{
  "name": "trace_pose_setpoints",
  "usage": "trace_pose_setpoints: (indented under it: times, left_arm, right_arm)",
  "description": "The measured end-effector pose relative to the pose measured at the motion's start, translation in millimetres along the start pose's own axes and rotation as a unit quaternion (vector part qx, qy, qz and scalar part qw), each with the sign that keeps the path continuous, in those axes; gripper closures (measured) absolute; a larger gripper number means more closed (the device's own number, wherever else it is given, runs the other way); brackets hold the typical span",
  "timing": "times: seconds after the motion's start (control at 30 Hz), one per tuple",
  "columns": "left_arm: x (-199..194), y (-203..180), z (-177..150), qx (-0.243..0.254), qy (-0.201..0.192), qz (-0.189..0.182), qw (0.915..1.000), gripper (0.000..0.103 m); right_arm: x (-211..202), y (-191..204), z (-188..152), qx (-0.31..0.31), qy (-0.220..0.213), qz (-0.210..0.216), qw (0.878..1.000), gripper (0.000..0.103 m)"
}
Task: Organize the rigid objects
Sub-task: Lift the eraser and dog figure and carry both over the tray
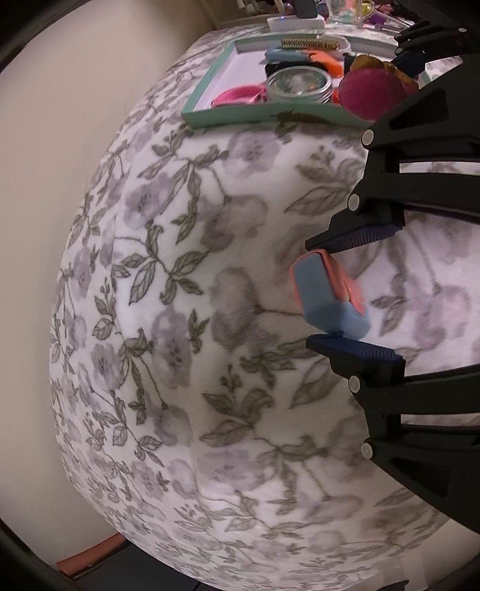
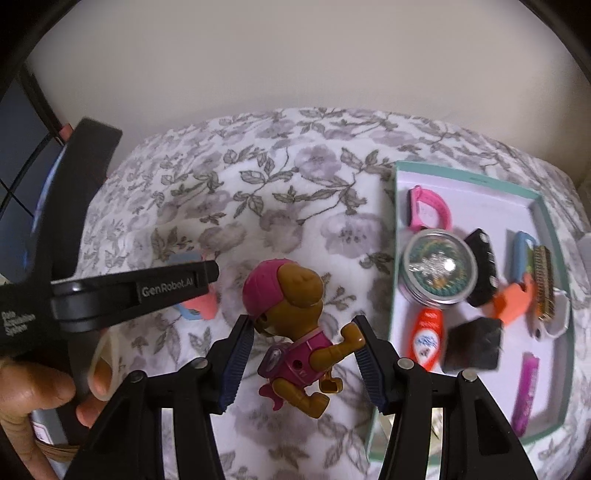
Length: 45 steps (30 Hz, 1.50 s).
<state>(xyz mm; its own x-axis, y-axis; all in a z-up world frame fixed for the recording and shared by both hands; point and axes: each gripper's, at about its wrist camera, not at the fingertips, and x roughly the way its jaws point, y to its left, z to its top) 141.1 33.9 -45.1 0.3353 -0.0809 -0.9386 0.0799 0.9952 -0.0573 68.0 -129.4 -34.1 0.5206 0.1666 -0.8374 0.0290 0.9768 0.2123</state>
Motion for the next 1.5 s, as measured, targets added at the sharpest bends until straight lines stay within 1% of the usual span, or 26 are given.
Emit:
trace_pose_setpoints:
  times: [0.13, 0.17, 0.2, 0.23, 0.47, 0.7, 0.97, 1.1, 1.23, 1.4, 1.5]
  left_arm:
    - [-21, -15, -24, 0.004, -0.008, 0.000, 1.0000, 0.061]
    - [-21, -18, -22, 0.005, -0.009, 0.001, 0.9999, 0.061]
    - [-15, -18, -8, 0.007, -0.009, 0.001, 0.9999, 0.061]
    - [-13, -21, -4, 0.009, -0.010, 0.000, 0.9999, 0.061]
    - [-30, -34, -15, 0.012, -0.026, -0.006, 0.9996, 0.061]
    - [-60, -53, -31, 0.014, -0.057, -0.027, 0.9979, 0.061]
    - [-90, -82, -52, 0.028, -0.099, -0.045, 0.9937, 0.061]
    - [-104, -106, -61, 0.059, -0.116, -0.051, 0.9902, 0.061]
    - [-117, -125, -64, 0.076, -0.131, -0.061, 0.9866, 0.061]
    - [-124, -151, -70, 0.105, -0.136, -0.082, 0.9817, 0.061]
    - [-121, -164, -73, 0.120, -0.134, -0.087, 0.9799, 0.061]
  right_arm:
    - [-18, -6, -7, 0.014, -0.011, 0.005, 1.000, 0.046]
    - [-22, -6, -9, 0.015, -0.012, 0.005, 1.000, 0.046]
    - [-26, -7, -11, 0.017, -0.014, 0.005, 1.000, 0.046]
    - [-30, -8, -13, 0.019, -0.017, 0.005, 1.000, 0.046]
    - [-57, -18, -22, 0.039, -0.039, 0.009, 0.998, 0.046]
    - [-81, -31, -31, 0.063, -0.058, 0.011, 0.996, 0.046]
    - [-114, -60, -41, 0.090, -0.087, -0.011, 0.992, 0.046]
    - [-127, -77, -43, 0.099, -0.101, -0.033, 0.989, 0.046]
    - [-137, -95, -44, 0.108, -0.110, -0.057, 0.986, 0.046]
    - [-146, -121, -47, 0.131, -0.113, -0.082, 0.982, 0.046]
    - [-150, -137, -50, 0.146, -0.115, -0.095, 0.978, 0.046]
